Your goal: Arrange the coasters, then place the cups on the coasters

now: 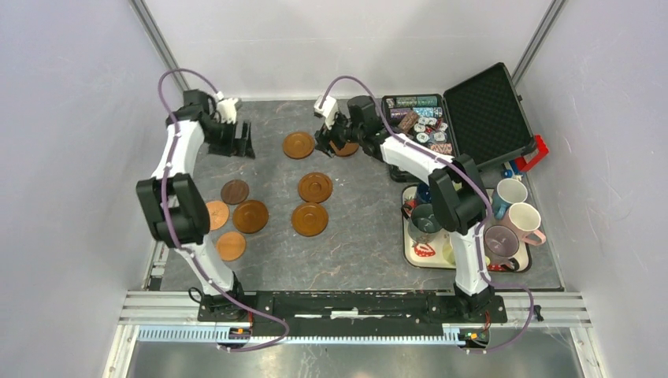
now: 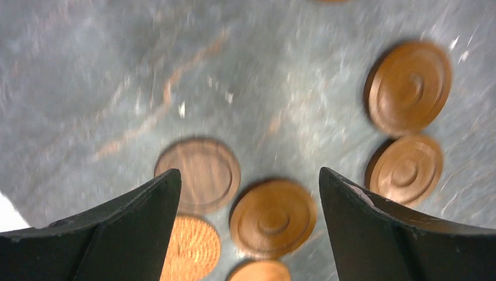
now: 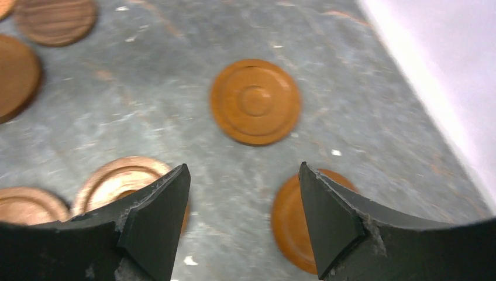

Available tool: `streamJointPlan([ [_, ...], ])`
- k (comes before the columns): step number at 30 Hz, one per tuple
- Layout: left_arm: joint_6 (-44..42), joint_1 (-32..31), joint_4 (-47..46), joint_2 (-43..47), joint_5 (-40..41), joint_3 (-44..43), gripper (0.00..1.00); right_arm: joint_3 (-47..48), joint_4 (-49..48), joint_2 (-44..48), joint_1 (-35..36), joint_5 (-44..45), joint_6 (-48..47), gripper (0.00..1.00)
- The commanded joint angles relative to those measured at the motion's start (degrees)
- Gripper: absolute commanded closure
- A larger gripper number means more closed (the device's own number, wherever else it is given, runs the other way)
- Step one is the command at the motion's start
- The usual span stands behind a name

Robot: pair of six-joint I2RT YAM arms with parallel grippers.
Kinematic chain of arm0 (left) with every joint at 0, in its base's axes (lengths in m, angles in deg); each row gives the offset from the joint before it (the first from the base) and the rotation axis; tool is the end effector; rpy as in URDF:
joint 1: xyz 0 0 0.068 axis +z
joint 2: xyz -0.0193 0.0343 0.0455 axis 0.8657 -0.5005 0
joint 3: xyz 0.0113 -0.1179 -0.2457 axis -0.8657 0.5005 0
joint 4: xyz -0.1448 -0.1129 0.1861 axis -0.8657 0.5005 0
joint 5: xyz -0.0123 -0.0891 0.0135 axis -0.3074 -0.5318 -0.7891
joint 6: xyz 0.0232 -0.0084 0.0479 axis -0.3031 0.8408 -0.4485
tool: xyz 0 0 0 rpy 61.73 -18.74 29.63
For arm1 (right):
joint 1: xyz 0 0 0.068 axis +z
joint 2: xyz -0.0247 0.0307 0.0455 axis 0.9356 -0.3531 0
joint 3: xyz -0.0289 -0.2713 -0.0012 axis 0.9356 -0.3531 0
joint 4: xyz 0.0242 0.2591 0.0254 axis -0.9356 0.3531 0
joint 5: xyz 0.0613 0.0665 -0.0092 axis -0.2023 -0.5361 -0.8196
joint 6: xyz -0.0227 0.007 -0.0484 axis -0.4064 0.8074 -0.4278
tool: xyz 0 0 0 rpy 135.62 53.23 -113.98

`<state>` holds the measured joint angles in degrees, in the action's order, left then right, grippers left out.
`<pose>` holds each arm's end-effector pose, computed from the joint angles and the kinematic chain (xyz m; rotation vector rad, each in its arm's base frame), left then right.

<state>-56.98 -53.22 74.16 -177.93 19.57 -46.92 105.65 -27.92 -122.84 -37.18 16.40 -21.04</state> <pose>0.4068 0.0338 0.2738 0.3370 2.5565 -0.4039 0.4204 0.2824 0.2425 -1.1040 1.6664 0.5940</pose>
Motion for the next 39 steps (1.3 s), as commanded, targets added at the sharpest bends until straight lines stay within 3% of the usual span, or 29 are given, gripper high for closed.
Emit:
streamJointPlan([
  [1, -14.01, 2.83, -0.95, 10.74, -1.39, 16.59, 0.07, -4.36, 5.03, 1.44, 3.96, -3.76, -1.5, 0.25],
  [4, -19.75, 7.31, -7.32, 17.3, -5.97, 27.92, 0.07, -3.85, 7.26, 0.07, 5.79, -3.18, -2.81, 0.25],
  [8, -27.78, 7.63, -8.23, 20.14, -8.01, 34.77, 0.07, -3.01, 8.86, -1.91, 7.23, -0.6, -3.65, 0.26],
  [14, -37.17, 4.91, -9.38, 18.8, -6.32, 37.63, 0.09, 0.96, 11.8, -5.61, 7.45, 4.4, -3.02, 0.28],
  [26, -48.97, -0.59, -12.55, 13.96, 1.04, 38.55, 0.19, -3.12, 13.41, -6.84, 7.59, 8.06, -5.95, 0.36],
  [32, -51.55, -2.75, -14.3, 12.54, 3.62, 39.9, 0.34, -11.32, 13.64, -1.98, 6.61, 8.71, -7.75, 0.44],
  [39, -45.31, -10.45, -18.66, 10.91, 4.63, 38.78, 0.49, -17.44, 12.75, 2.13, 2.25, 8.72, -7.38, 0.46],
])
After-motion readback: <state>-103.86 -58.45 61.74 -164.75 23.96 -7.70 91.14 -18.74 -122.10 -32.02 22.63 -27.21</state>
